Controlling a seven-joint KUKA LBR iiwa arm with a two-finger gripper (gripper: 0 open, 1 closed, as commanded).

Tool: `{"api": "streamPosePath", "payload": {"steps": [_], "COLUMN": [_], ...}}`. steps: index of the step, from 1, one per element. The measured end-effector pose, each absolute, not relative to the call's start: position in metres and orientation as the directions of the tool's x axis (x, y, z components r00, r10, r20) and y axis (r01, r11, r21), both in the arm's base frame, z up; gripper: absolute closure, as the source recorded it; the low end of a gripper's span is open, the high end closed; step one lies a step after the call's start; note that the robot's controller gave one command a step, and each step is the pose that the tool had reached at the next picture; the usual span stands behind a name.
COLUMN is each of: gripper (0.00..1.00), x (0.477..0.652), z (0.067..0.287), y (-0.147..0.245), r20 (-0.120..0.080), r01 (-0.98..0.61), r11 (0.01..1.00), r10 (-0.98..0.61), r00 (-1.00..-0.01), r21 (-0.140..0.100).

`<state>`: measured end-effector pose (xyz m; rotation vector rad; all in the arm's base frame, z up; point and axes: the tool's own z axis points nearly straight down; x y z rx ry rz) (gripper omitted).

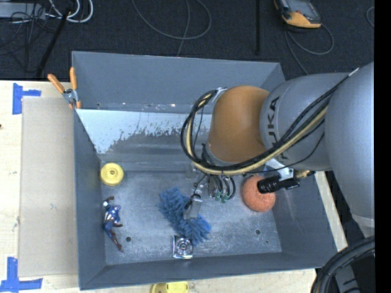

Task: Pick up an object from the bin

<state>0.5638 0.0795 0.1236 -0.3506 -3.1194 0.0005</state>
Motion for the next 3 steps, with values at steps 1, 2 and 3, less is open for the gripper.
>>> {"api": "streamPosePath", "payload": {"steps": [1, 2, 3], "gripper": [0.0, 1.0, 1.0], "x": [0.565, 0.547, 0.547], "z": [0.074, 0.071, 0.071], "y": [0.079, 0.094, 0.094], "r20": [0.003, 0.003, 0.003], "r01": [0.362, 0.39, 0.39], "r11": [0.932, 0.921, 0.921], "r10": [0.362, 0.39, 0.39], "r00": [-0.932, -0.921, -0.921], "r21": [0.0, 0.001, 0.001]}}
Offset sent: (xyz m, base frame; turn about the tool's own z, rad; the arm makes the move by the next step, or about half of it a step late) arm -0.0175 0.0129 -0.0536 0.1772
